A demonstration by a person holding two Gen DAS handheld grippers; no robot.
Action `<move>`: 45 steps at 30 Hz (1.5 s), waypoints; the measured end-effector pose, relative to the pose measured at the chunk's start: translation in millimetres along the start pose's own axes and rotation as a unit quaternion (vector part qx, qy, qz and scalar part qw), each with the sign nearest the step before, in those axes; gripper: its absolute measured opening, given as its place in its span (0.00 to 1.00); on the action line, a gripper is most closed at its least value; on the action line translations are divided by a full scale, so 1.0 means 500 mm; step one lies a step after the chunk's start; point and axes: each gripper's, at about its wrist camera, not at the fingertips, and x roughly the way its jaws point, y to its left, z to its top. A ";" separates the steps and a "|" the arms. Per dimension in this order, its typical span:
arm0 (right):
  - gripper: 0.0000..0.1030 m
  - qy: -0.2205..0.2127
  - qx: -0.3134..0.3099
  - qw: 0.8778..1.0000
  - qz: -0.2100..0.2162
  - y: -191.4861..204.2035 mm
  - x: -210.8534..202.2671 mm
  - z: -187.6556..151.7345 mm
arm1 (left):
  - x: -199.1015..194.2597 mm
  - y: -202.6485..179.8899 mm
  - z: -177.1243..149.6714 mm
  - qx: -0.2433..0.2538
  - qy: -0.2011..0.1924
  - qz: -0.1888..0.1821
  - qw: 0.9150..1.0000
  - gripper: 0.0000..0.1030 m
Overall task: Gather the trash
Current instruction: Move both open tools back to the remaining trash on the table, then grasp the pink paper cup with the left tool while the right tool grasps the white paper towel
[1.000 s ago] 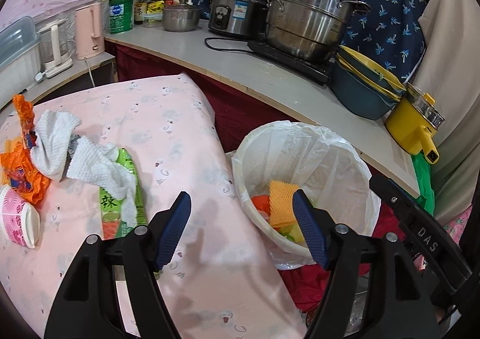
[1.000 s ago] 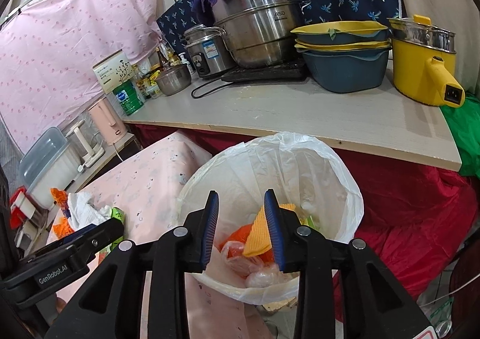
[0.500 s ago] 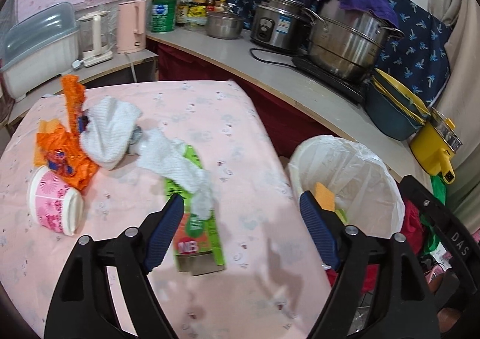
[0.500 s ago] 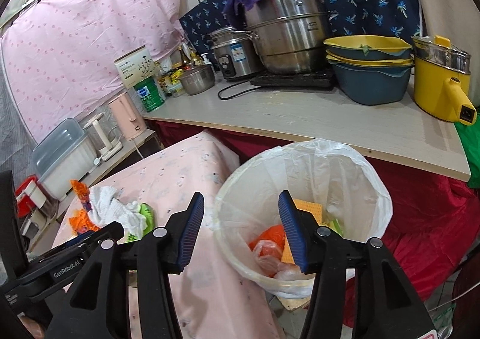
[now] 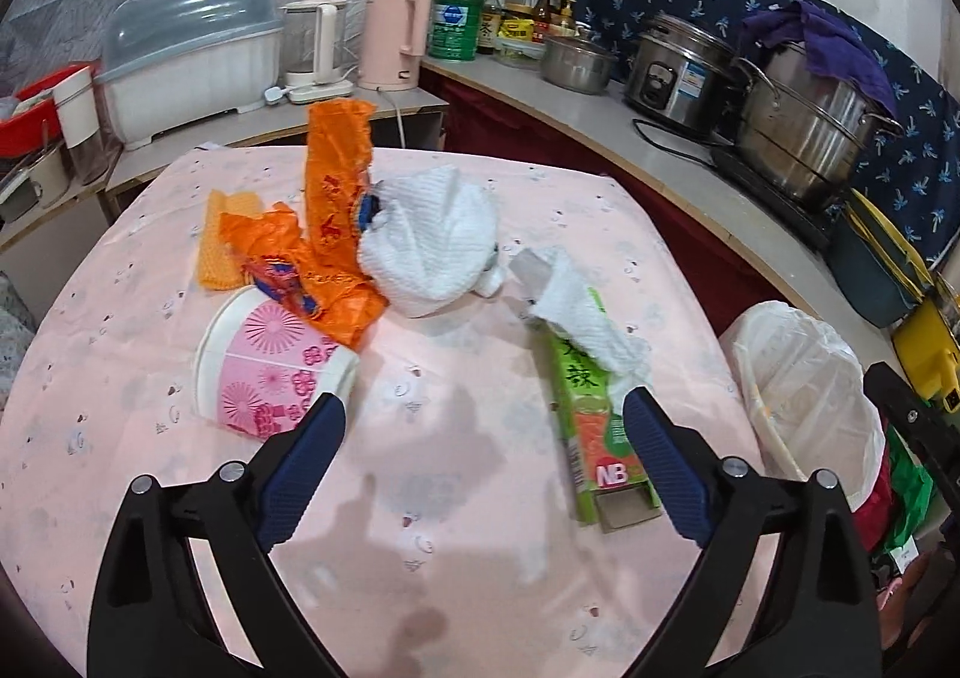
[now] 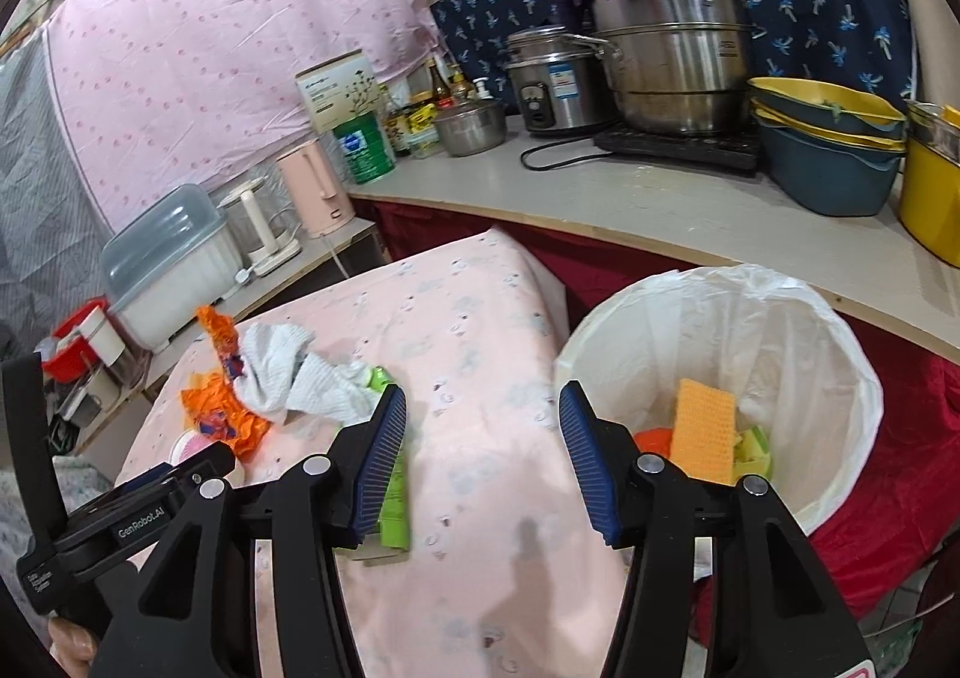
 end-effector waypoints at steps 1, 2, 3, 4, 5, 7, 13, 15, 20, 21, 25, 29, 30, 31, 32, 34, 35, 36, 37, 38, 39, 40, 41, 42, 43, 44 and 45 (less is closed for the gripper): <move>0.50 0.003 -0.003 1.000 0.003 0.011 0.004 -0.003 | 0.000 0.012 -0.002 -0.001 0.000 0.006 1.000 0.87; 0.50 0.005 -0.006 1.000 0.005 0.020 0.008 -0.005 | 0.001 0.026 -0.004 -0.002 0.000 0.013 1.000 0.87; 0.50 0.007 -0.009 1.000 0.008 0.031 0.013 -0.008 | 0.001 0.037 -0.006 -0.004 0.001 0.019 1.000 0.87; 0.50 0.010 -0.012 1.000 0.011 0.040 0.018 -0.010 | 0.001 0.049 -0.008 -0.006 0.001 0.024 1.000 0.87; 0.50 0.012 -0.015 1.000 0.013 0.050 0.023 -0.013 | 0.003 0.062 -0.010 -0.008 0.002 0.030 1.000 0.87; 0.50 0.018 -0.022 0.999 0.018 0.071 0.034 -0.018 | 0.006 0.086 -0.012 -0.013 0.003 0.040 0.999 0.87; 0.50 0.032 -0.039 0.998 0.028 0.117 0.066 -0.027 | 0.021 0.149 -0.018 -0.027 0.008 0.065 0.998 0.89; 0.50 0.037 -0.043 0.998 0.029 0.130 0.079 -0.029 | 0.029 0.165 -0.021 -0.027 0.011 0.070 0.997 0.90; 0.50 0.052 -0.051 0.997 0.031 0.157 0.115 -0.036 | 0.053 0.186 -0.023 -0.016 0.020 0.079 0.997 0.90; 0.50 0.055 -0.053 0.997 0.032 0.160 0.124 -0.036 | 0.058 0.187 -0.022 -0.011 0.021 0.079 0.997 0.90; 0.50 0.066 -0.062 0.995 0.031 0.174 0.157 -0.037 | 0.084 0.187 -0.018 0.025 0.026 0.079 0.996 0.90; 0.50 0.074 -0.067 0.995 0.030 0.184 0.187 -0.035 | 0.109 0.194 -0.014 0.045 0.030 0.074 0.996 0.90; 0.50 0.077 -0.068 0.994 0.029 0.186 0.197 -0.035 | 0.113 0.197 -0.013 0.046 0.032 0.068 0.996 0.91; 0.50 0.079 -0.069 0.994 0.029 0.187 0.202 -0.037 | 0.117 0.198 -0.012 0.048 0.035 0.063 0.996 0.91; 0.50 0.081 -0.069 0.994 0.029 0.189 0.209 -0.037 | 0.120 0.198 -0.011 0.051 0.038 0.060 0.996 0.91; 0.50 0.085 -0.070 0.993 0.028 0.192 0.222 -0.037 | 0.119 0.197 -0.010 0.054 0.038 0.053 0.996 0.91; 0.50 0.086 -0.071 0.993 0.028 0.193 0.226 -0.037 | 0.118 0.197 -0.010 0.053 0.038 0.048 0.997 0.92; 0.50 0.088 -0.070 0.993 0.029 0.194 0.231 -0.037 | 0.119 0.196 -0.011 0.052 0.039 0.045 0.997 0.93; 0.50 0.089 -0.070 0.993 0.028 0.197 0.236 -0.037 | 0.122 0.195 -0.012 0.052 0.040 0.043 0.997 0.93; 0.50 0.090 -0.070 0.993 0.028 0.198 0.241 -0.037 | 0.127 0.193 -0.013 0.054 0.043 0.043 0.997 0.93; 0.50 0.091 -0.070 0.993 0.028 0.199 0.246 -0.036 | 0.134 0.191 -0.014 0.057 0.048 0.044 0.996 0.93; 0.50 0.093 -0.071 0.993 0.028 0.201 0.250 -0.037 | 0.140 0.188 -0.015 0.059 0.050 0.046 0.996 0.93; 0.50 0.094 -0.071 0.993 0.027 0.202 0.254 -0.037 | 0.145 0.187 -0.017 0.059 0.053 0.049 0.996 0.93; 0.51 0.095 -0.072 0.993 0.026 0.201 0.259 -0.038 | 0.151 0.187 -0.018 0.058 0.056 0.049 0.996 0.93; 0.52 0.097 -0.073 0.992 0.025 0.201 0.264 -0.038 | 0.153 0.188 -0.020 0.056 0.056 0.047 0.996 0.93; 0.55 0.098 -0.074 0.992 0.024 0.200 0.268 -0.039 | 0.154 0.189 -0.021 0.054 0.054 0.046 0.996 0.92; 0.55 0.098 -0.074 0.992 0.022 0.200 0.273 -0.040 | 0.154 0.190 -0.021 0.051 0.052 0.045 0.996 0.89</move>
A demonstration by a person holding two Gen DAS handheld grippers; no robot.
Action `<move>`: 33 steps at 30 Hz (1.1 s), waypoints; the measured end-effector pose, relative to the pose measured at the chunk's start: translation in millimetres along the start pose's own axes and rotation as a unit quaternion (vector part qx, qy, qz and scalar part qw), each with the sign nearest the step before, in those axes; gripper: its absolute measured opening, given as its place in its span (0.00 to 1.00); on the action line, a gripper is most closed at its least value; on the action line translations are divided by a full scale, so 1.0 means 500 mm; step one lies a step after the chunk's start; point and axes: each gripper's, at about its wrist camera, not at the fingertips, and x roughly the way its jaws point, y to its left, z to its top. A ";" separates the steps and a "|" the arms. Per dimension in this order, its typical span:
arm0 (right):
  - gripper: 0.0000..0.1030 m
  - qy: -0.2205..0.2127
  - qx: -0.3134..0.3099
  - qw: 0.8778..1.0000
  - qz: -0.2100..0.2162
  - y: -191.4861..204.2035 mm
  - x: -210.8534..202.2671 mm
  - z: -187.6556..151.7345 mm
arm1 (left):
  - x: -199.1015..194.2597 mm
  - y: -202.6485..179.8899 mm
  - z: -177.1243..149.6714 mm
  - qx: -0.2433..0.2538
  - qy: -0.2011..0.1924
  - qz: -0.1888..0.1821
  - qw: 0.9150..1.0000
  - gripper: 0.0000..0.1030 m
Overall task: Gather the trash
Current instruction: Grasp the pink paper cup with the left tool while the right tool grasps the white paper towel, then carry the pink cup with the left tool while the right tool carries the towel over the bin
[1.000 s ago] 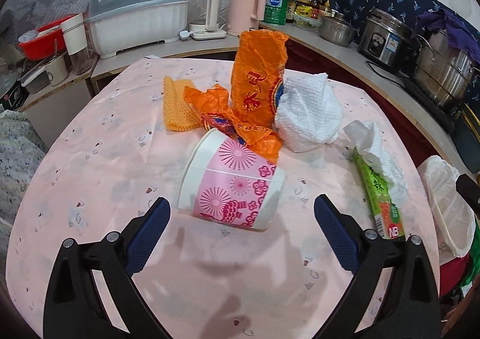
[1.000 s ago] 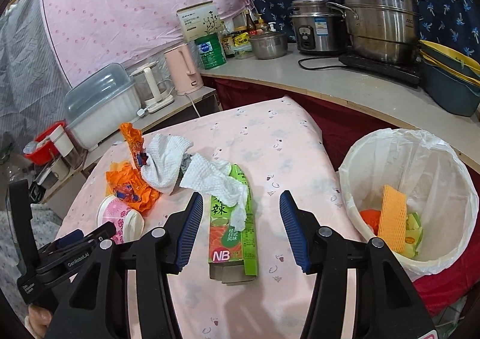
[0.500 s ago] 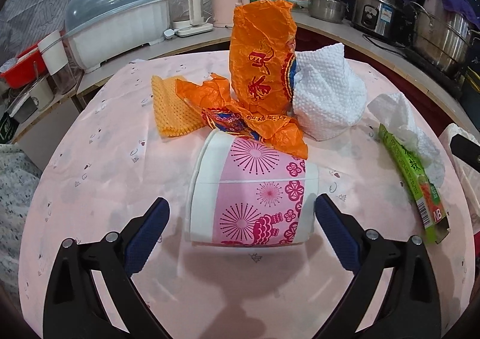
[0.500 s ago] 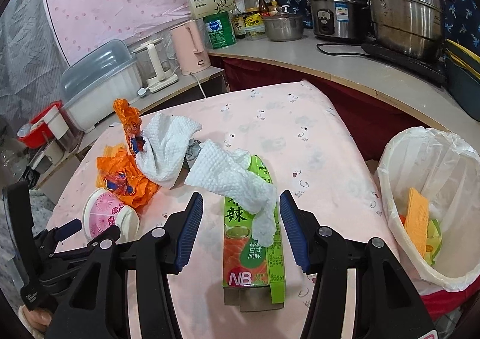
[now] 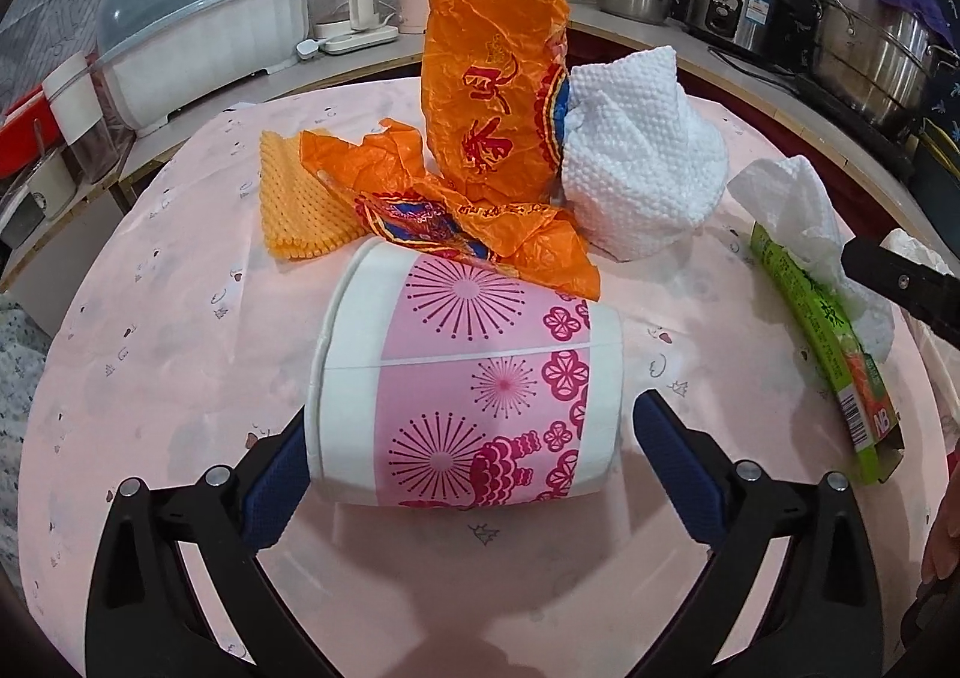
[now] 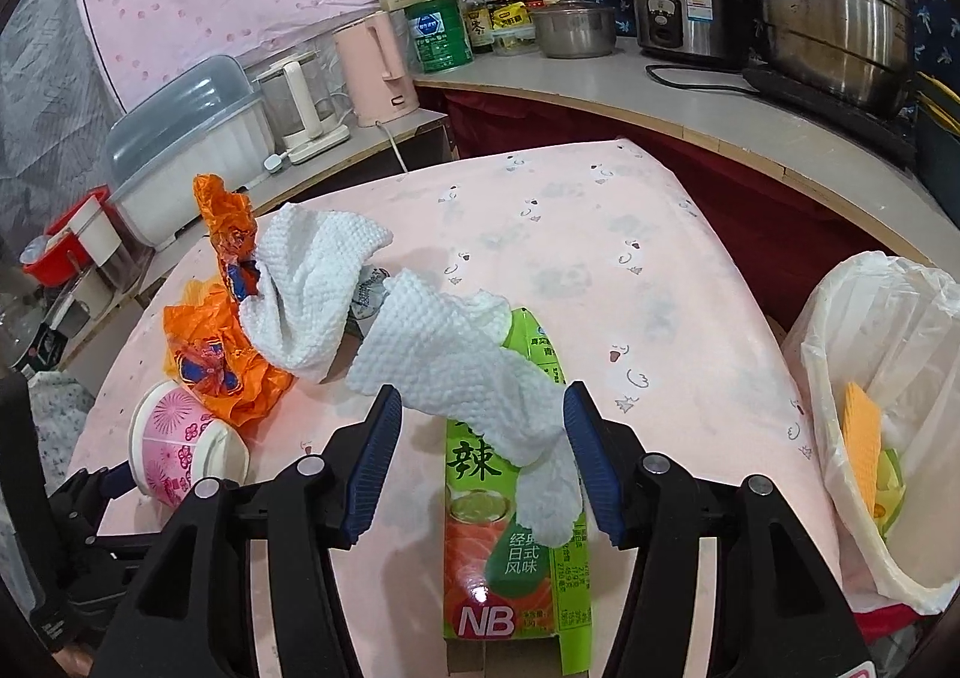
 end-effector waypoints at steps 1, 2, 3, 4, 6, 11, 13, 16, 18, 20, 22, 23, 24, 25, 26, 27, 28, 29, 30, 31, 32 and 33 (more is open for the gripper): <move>0.56 0.001 0.000 1.000 -0.001 -0.001 0.004 -0.001 | 0.000 0.002 0.001 -0.003 0.000 -0.003 1.000 0.86; 0.56 0.003 -0.001 1.000 -0.002 -0.002 0.008 -0.001 | 0.002 0.004 0.001 -0.008 0.003 -0.007 1.000 0.84; 0.56 0.004 -0.002 1.000 -0.004 -0.002 0.012 -0.002 | 0.002 0.006 0.002 -0.012 0.003 -0.008 1.000 0.84; 0.56 0.006 -0.003 1.000 -0.006 -0.003 0.018 -0.002 | 0.001 0.007 0.002 -0.014 0.000 -0.006 1.000 0.84; 0.56 0.010 -0.004 1.000 -0.008 -0.005 0.028 -0.003 | -0.004 0.005 0.002 -0.013 -0.006 -0.005 1.000 0.84; 0.33 0.021 -0.002 1.000 -0.010 -0.010 0.045 -0.006 | -0.017 -0.006 0.005 -0.010 -0.013 -0.009 1.000 0.83; 0.17 0.025 0.001 1.000 -0.009 -0.014 0.047 -0.008 | -0.025 -0.012 0.006 -0.011 -0.017 -0.009 1.000 0.83; 0.07 0.020 0.008 1.000 -0.004 -0.021 0.038 -0.009 | -0.037 -0.022 0.009 -0.011 -0.020 -0.016 1.000 0.83; 0.07 0.010 0.010 1.000 -0.002 -0.024 0.023 -0.007 | -0.048 -0.030 0.011 -0.007 -0.024 -0.018 1.000 0.83; 0.06 0.000 0.011 1.000 0.003 -0.026 0.005 -0.002 | -0.059 -0.041 0.013 -0.006 -0.028 -0.021 0.999 0.83; 0.06 -0.013 0.012 1.000 0.005 -0.028 -0.018 0.005 | -0.072 -0.052 0.015 -0.006 -0.031 -0.026 0.999 0.83; 0.06 -0.020 0.012 1.000 0.006 -0.030 -0.030 0.009 | -0.079 -0.059 0.017 -0.005 -0.033 -0.028 0.999 0.83; 0.06 -0.026 0.013 1.000 0.006 -0.032 -0.041 0.013 | -0.085 -0.064 0.018 -0.004 -0.035 -0.030 0.999 0.83; 0.06 -0.033 0.014 0.999 0.006 -0.036 -0.054 0.018 | -0.091 -0.071 0.019 -0.001 -0.037 -0.032 0.999 0.83; 0.06 -0.039 0.014 0.999 0.005 -0.039 -0.065 0.021 | -0.099 -0.079 0.021 0.002 -0.040 -0.034 0.999 0.83; 0.06 -0.044 0.015 0.999 0.004 -0.043 -0.077 0.024 | -0.105 -0.086 0.022 0.004 -0.043 -0.035 0.998 0.83; 0.06 -0.050 0.017 0.999 0.004 -0.049 -0.088 0.027 | -0.111 -0.093 0.024 0.006 -0.045 -0.038 0.998 0.83; 0.06 -0.055 0.020 0.998 0.003 -0.055 -0.100 0.029 | -0.117 -0.101 0.025 0.008 -0.047 -0.040 0.998 0.83; 0.06 -0.060 0.023 0.998 0.003 -0.062 -0.111 0.031 | -0.124 -0.110 0.026 0.010 -0.049 -0.042 0.998 0.83; 0.06 -0.064 0.026 0.998 0.002 -0.069 -0.122 0.032 | -0.130 -0.118 0.027 0.013 -0.051 -0.045 0.998 0.83; 0.06 -0.068 0.029 0.997 0.001 -0.075 -0.131 0.033 | -0.137 -0.129 0.029 0.016 -0.053 -0.048 0.997 0.83; 0.06 -0.073 0.031 0.997 -0.001 -0.082 -0.143 0.033 | -0.142 -0.137 0.030 0.020 -0.055 -0.050 0.997 0.83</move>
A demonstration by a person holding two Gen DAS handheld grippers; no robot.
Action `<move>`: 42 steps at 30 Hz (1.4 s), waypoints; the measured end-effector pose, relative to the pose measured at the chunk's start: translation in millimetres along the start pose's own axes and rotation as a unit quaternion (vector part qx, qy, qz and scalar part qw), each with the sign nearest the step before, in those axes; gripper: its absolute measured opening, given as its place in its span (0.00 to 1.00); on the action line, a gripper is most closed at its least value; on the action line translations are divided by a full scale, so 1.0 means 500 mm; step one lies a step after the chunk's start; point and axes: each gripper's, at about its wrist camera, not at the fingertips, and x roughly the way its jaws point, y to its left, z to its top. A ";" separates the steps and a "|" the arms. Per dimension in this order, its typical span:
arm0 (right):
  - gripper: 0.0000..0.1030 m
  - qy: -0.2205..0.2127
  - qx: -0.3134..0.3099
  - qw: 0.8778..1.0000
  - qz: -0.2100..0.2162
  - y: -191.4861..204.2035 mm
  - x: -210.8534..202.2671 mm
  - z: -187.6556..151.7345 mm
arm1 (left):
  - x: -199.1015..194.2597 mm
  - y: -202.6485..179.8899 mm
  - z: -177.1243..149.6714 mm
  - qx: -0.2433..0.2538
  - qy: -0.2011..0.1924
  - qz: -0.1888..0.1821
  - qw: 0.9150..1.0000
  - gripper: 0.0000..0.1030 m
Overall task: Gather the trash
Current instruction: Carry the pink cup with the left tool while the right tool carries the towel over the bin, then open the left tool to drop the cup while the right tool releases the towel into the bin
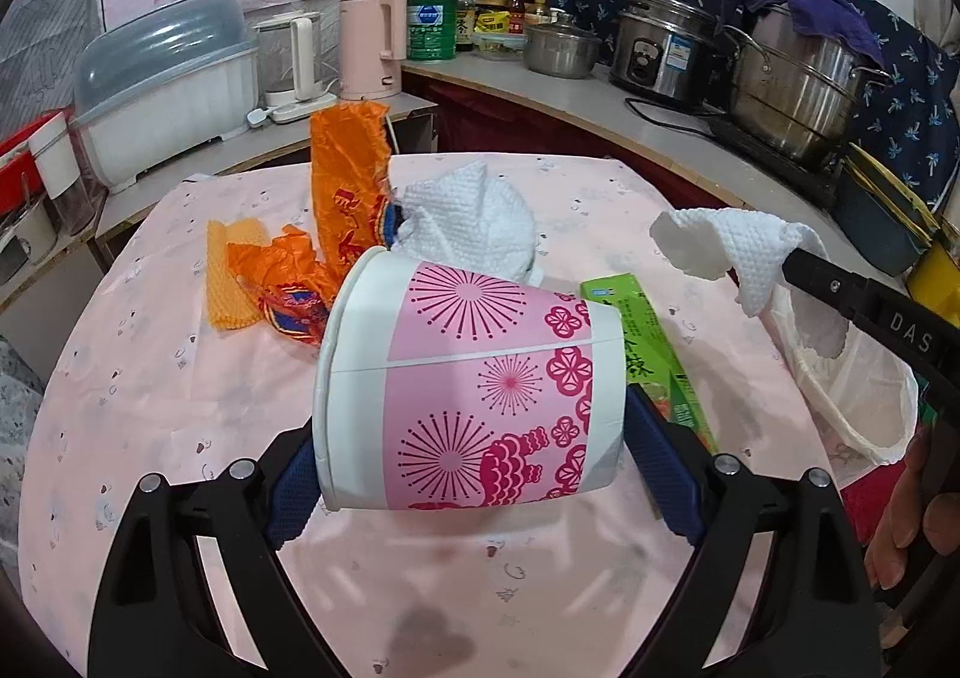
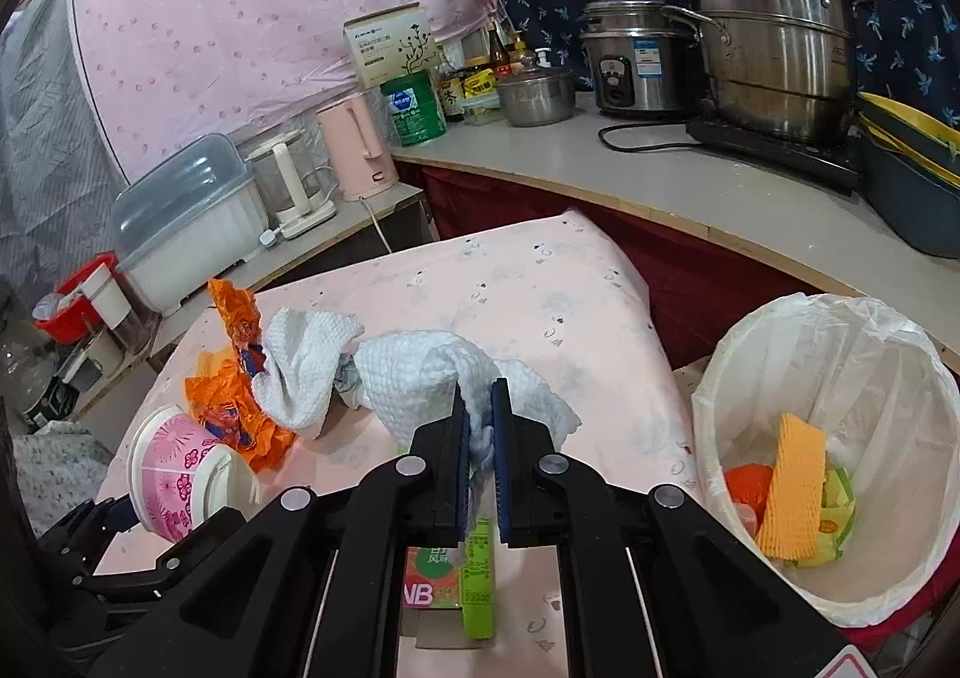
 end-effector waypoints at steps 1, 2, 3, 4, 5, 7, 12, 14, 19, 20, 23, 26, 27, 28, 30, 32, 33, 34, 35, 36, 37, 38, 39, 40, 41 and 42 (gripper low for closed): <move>0.06 -0.004 0.003 1.000 -0.002 -0.010 -0.010 0.001 | -0.004 -0.012 0.003 0.004 -0.002 -0.002 1.000 0.83; 0.06 -0.008 0.005 1.000 -0.003 -0.018 -0.019 0.003 | -0.008 -0.025 0.005 0.008 -0.004 -0.005 1.000 0.83; 0.06 -0.011 0.008 1.000 -0.005 -0.026 -0.029 0.004 | -0.011 -0.036 0.007 0.011 -0.005 -0.008 1.000 0.83; 0.06 -0.015 0.011 1.000 -0.007 -0.037 -0.039 0.006 | -0.015 -0.047 0.009 0.014 -0.006 -0.012 1.000 0.83; 0.06 -0.019 0.015 1.000 -0.010 -0.047 -0.049 0.006 | -0.017 -0.059 0.011 0.017 -0.007 -0.015 1.000 0.83; 0.06 -0.025 0.022 0.999 -0.016 -0.070 -0.069 0.007 | -0.022 -0.088 0.015 0.025 -0.009 -0.021 0.999 0.83; 0.06 -0.036 0.045 0.998 -0.032 -0.136 -0.108 -0.001 | -0.026 -0.166 0.025 0.048 -0.012 -0.041 0.998 0.83; 0.06 -0.039 0.055 0.997 -0.041 -0.167 -0.122 -0.006 | -0.026 -0.200 0.028 0.058 -0.011 -0.050 0.997 0.83; 0.06 -0.045 0.079 0.994 -0.062 -0.240 -0.152 -0.019 | -0.019 -0.280 0.030 0.081 -0.007 -0.068 0.994 0.83; 0.06 -0.046 0.084 0.993 -0.066 -0.255 -0.158 -0.021 | -0.017 -0.295 0.029 0.085 -0.005 -0.072 0.994 0.83; 0.06 -0.049 0.095 0.991 -0.078 -0.294 -0.172 -0.028 | -0.011 -0.333 0.026 0.096 -0.002 -0.084 0.992 0.83; 0.06 -0.051 0.106 0.989 -0.088 -0.326 -0.184 -0.037 | -0.006 -0.372 0.026 0.107 0.000 -0.096 0.990 0.83; 0.06 -0.051 0.110 0.988 -0.091 -0.337 -0.187 -0.040 | -0.003 -0.385 0.027 0.111 0.002 -0.101 0.989 0.83; 0.06 -0.051 0.113 0.988 -0.093 -0.348 -0.190 -0.041 | -0.001 -0.395 0.027 0.115 0.003 -0.105 0.988 0.83; 0.06 -0.050 0.118 0.987 -0.098 -0.363 -0.192 -0.045 | 0.004 -0.419 0.028 0.123 0.004 -0.111 0.986 0.83; 0.06 -0.049 0.122 0.986 -0.102 -0.376 -0.192 -0.049 | 0.010 -0.441 0.029 0.131 0.006 -0.118 0.984 0.83; 0.06 -0.048 0.124 0.986 -0.104 -0.383 -0.192 -0.051 | 0.014 -0.451 0.029 0.133 0.007 -0.122 0.983 0.83; 0.06 -0.048 0.126 0.985 -0.105 -0.388 -0.192 -0.052 | 0.018 -0.460 0.030 0.135 0.010 -0.127 0.983 0.83; 0.06 -0.047 0.127 0.985 -0.106 -0.393 -0.192 -0.054 | 0.023 -0.469 0.030 0.137 0.012 -0.132 0.982 0.83; 0.06 -0.047 0.129 0.985 -0.108 -0.398 -0.191 -0.055 | 0.029 -0.479 0.031 0.139 0.015 -0.136 0.981 0.83; 0.06 -0.046 0.130 0.984 -0.109 -0.402 -0.190 -0.056 | 0.033 -0.486 0.031 0.142 0.017 -0.139 0.980 0.83; 0.06 -0.046 0.131 0.984 -0.110 -0.407 -0.189 -0.057 | 0.038 -0.494 0.031 0.144 0.020 -0.142 0.979 0.83; 0.06 -0.045 0.132 0.984 -0.112 -0.411 -0.189 -0.059 | 0.043 -0.501 0.031 0.146 0.021 -0.144 0.979 0.83; 0.06 -0.044 0.134 0.983 -0.114 -0.416 -0.187 -0.060 | 0.047 -0.508 0.031 0.149 0.023 -0.146 0.978 0.83; 0.06 -0.044 0.135 0.983 -0.115 -0.420 -0.187 -0.060 | 0.052 -0.516 0.031 0.153 0.024 -0.148 0.977 0.83; 0.06 -0.043 0.136 0.983 -0.116 -0.424 -0.185 -0.060 | 0.056 -0.522 0.030 0.156 0.024 -0.148 0.976 0.83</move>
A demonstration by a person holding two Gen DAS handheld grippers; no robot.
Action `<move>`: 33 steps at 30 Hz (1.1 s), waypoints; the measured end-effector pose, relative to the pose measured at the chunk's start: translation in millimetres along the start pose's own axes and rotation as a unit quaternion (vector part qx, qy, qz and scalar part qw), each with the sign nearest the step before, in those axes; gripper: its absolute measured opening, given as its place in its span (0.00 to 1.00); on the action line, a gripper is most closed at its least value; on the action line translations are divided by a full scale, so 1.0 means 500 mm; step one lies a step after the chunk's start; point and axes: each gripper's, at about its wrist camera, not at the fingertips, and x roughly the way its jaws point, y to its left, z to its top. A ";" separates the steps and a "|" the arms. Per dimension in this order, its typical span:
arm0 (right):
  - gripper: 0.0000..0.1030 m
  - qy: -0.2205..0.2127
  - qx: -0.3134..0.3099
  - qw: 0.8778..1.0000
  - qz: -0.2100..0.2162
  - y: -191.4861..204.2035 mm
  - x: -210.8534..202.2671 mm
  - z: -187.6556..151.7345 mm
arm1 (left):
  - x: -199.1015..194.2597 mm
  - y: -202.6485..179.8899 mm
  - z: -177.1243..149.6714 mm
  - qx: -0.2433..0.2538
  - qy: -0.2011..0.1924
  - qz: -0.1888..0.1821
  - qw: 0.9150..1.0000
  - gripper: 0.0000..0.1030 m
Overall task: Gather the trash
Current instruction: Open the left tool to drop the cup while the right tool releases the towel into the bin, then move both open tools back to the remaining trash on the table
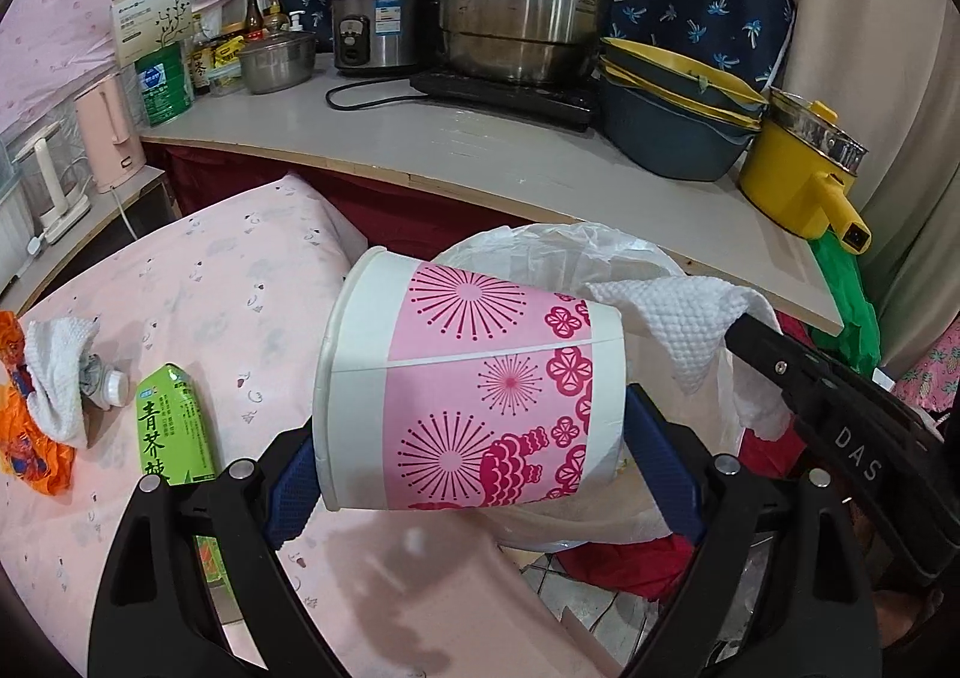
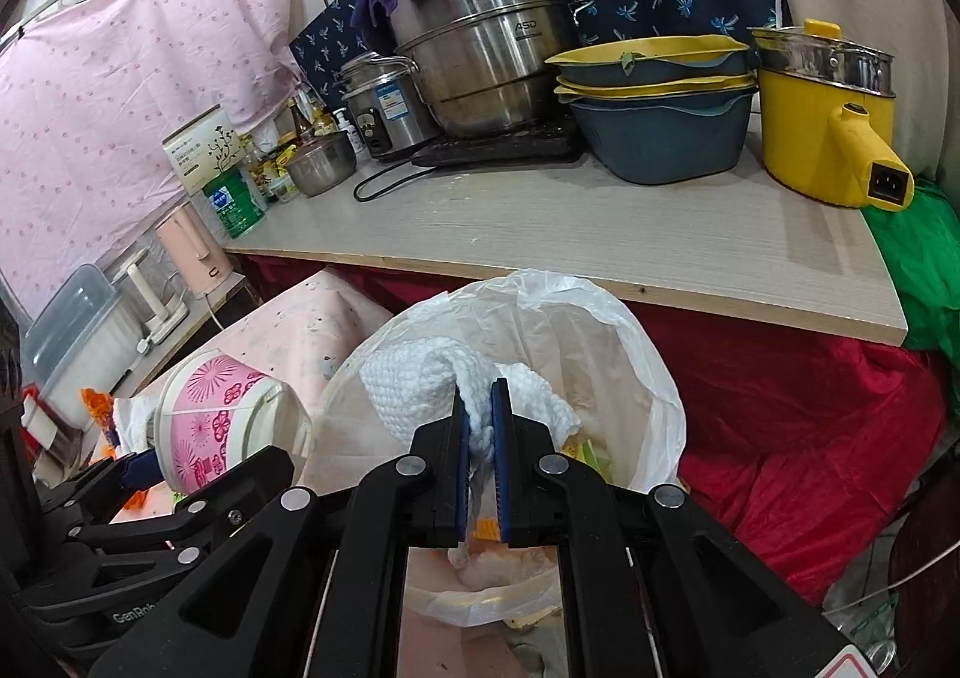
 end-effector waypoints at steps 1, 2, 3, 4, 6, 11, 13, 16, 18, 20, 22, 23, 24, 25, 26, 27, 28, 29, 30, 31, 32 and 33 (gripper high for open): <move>0.06 0.000 0.001 1.000 -0.001 -0.003 0.003 0.000 | 0.005 -0.005 0.001 0.003 0.001 -0.001 1.000 0.83; 0.06 0.001 0.003 1.000 -0.003 -0.007 0.005 0.002 | 0.010 -0.008 0.002 0.005 0.003 -0.003 1.000 0.83; 0.06 0.002 0.004 1.000 -0.003 -0.009 0.007 0.001 | 0.016 -0.011 0.002 0.006 0.005 -0.005 1.000 0.84; 0.07 0.003 0.004 1.000 -0.004 -0.010 0.009 0.001 | 0.020 -0.013 0.003 0.006 0.006 -0.007 1.000 0.84; 0.09 0.004 0.006 1.000 -0.005 -0.011 0.013 0.002 | 0.027 -0.017 0.004 0.007 0.007 -0.010 1.000 0.84; 0.28 -0.005 0.018 1.000 -0.007 -0.020 0.016 0.005 | 0.038 -0.024 0.002 0.015 0.000 0.007 1.000 0.90; 0.28 -0.007 0.020 1.000 -0.007 -0.021 0.015 0.007 | 0.040 -0.021 0.002 0.012 0.002 0.009 1.000 0.90; 0.28 -0.007 0.021 1.000 -0.006 -0.019 0.013 0.006 | 0.039 -0.010 0.001 0.002 0.004 0.012 1.000 0.90; 0.28 -0.007 0.019 1.000 -0.005 -0.017 0.011 0.006 | 0.037 0.000 -0.001 -0.005 0.005 0.015 1.000 0.90; 0.29 -0.006 0.018 1.000 -0.003 -0.013 0.010 0.004 | 0.032 0.009 -0.002 -0.011 0.003 0.020 1.000 0.90; 0.30 -0.005 0.017 1.000 -0.001 -0.007 0.009 0.002 | 0.026 0.019 -0.005 -0.015 0.002 0.027 1.000 0.90; 0.31 -0.005 0.016 1.000 0.001 -0.004 0.008 0.001 | 0.022 0.025 -0.006 -0.018 0.001 0.029 0.999 0.90; 0.32 -0.005 0.015 1.000 0.002 0.000 0.007 0.000 | 0.019 0.030 -0.008 -0.021 0.001 0.032 0.999 0.90; 0.33 -0.005 0.013 1.000 0.004 0.005 0.005 -0.001 | 0.016 0.036 -0.009 -0.025 0.000 0.035 0.999 0.90; 0.34 -0.005 0.010 1.000 0.006 0.011 0.004 -0.002 | 0.011 0.043 -0.011 -0.029 0.000 0.038 0.999 0.90; 0.34 -0.005 0.009 1.000 0.008 0.015 0.003 -0.003 | 0.007 0.049 -0.011 -0.033 -0.001 0.040 0.999 0.90; 0.35 -0.004 0.006 1.000 0.011 0.022 0.002 -0.003 | 0.002 0.057 -0.013 -0.037 -0.002 0.044 0.998 0.90; 0.35 -0.004 0.004 1.000 0.013 0.028 0.000 -0.004 | -0.004 0.065 -0.015 -0.042 -0.003 0.048 0.998 0.90; 0.36 -0.004 0.000 1.000 0.015 0.037 -0.002 -0.005 | -0.008 0.072 -0.016 -0.045 -0.004 0.052 0.998 0.90; 0.37 -0.004 -0.003 1.000 0.018 0.044 -0.004 -0.006 | -0.014 0.080 -0.018 -0.049 -0.005 0.057 0.997 0.90; 0.39 -0.004 -0.006 1.000 0.020 0.052 -0.006 -0.006 | -0.020 0.088 -0.020 -0.052 -0.007 0.063 0.997 0.90; 0.40 -0.004 -0.008 1.000 0.022 0.059 -0.008 -0.007 | -0.027 0.097 -0.023 -0.055 -0.009 0.068 0.996 0.90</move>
